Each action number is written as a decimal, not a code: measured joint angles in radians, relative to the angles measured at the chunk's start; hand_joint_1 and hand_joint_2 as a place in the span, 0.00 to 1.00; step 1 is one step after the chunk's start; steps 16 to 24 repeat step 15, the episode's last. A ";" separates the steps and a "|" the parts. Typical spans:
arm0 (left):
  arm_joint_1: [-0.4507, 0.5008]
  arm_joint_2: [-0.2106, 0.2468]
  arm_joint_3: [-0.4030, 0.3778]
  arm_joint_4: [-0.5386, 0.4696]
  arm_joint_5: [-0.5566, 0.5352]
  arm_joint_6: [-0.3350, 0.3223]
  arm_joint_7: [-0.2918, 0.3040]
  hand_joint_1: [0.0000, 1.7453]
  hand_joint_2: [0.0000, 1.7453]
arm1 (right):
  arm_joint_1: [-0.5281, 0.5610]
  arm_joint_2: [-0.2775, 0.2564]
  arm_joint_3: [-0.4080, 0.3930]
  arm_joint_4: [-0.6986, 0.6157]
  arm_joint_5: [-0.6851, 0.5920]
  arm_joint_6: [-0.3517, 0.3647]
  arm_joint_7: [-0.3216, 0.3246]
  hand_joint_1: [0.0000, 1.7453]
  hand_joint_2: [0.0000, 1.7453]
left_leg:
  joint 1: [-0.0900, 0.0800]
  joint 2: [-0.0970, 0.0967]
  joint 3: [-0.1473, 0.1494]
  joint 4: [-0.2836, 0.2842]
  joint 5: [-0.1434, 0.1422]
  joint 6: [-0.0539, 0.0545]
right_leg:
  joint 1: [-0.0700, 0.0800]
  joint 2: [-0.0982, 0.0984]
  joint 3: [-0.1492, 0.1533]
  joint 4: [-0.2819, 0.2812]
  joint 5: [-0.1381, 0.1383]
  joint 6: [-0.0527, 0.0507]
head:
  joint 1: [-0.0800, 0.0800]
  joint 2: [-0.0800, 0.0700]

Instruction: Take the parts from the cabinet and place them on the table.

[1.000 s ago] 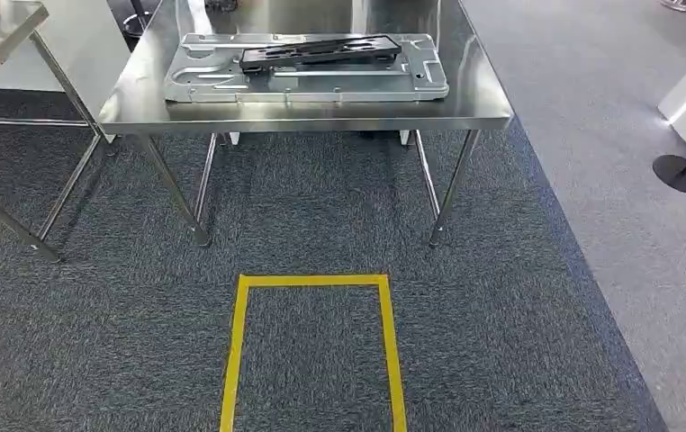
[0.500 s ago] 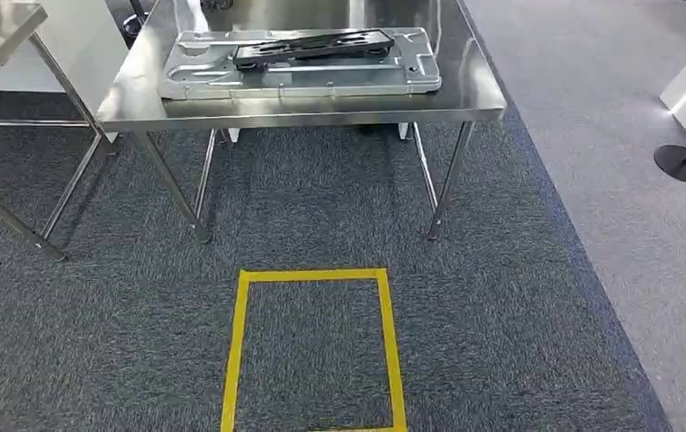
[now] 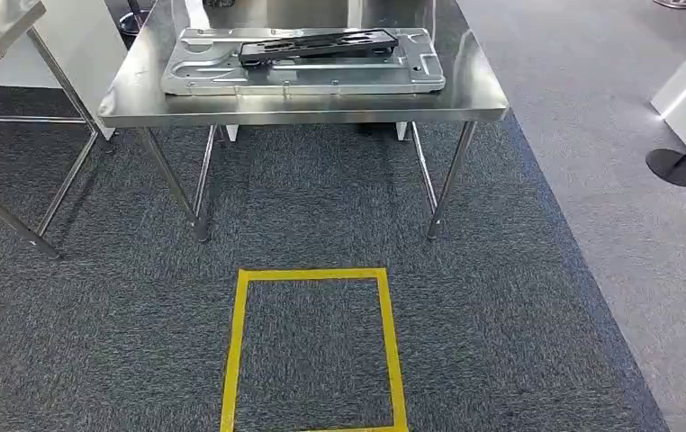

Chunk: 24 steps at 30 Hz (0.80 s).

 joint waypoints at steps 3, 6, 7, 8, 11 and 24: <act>0.001 0.000 0.000 0.000 -0.002 0.001 0.001 0.00 1.00 | 0.002 0.000 0.000 0.000 -0.026 0.009 -0.008 0.00 1.00 | -0.003 0.000 0.000 0.000 0.000 0.001 | -0.002 0.000 0.000 -0.001 0.001 0.002 | 0.000 0.000; 0.009 0.001 0.000 -0.002 -0.008 -0.003 0.011 0.00 1.00 | 0.011 -0.002 0.051 -0.005 -0.101 0.010 -0.008 0.00 1.00 | -0.005 0.000 -0.001 0.001 0.000 0.002 | -0.002 0.000 0.000 -0.002 0.001 0.003 | 0.000 0.000; 0.012 0.002 -0.001 -0.002 -0.009 -0.004 0.015 0.00 1.00 | 0.015 -0.004 0.068 -0.007 -0.127 0.010 -0.007 0.00 1.00 | -0.005 0.000 -0.001 0.001 0.000 0.002 | -0.002 0.000 0.000 -0.002 0.001 0.003 | 0.000 0.000; 0.016 0.002 -0.002 -0.004 -0.010 -0.005 0.020 0.00 1.00 | 0.019 -0.004 0.088 -0.009 -0.155 0.010 -0.006 0.00 1.00 | -0.006 0.000 -0.001 0.001 0.000 0.002 | -0.002 0.000 0.000 -0.002 0.001 0.003 | 0.000 0.000; 0.027 0.003 -0.005 -0.010 -0.013 -0.007 0.033 0.00 0.00 | 0.033 -0.008 0.147 -0.017 -0.227 0.011 0.000 0.00 0.00 | -0.005 0.000 -0.001 0.000 0.000 0.002 | -0.002 0.000 -0.001 -0.002 0.001 0.003 | 0.000 0.000; 0.041 0.006 -0.010 -0.026 -0.020 -0.011 0.054 0.00 0.00 | 0.050 -0.015 0.254 -0.031 -0.348 0.011 0.005 0.00 0.00 | -0.005 0.000 -0.001 -0.001 0.000 0.002 | -0.002 0.000 -0.001 -0.002 0.001 0.003 | 0.000 0.000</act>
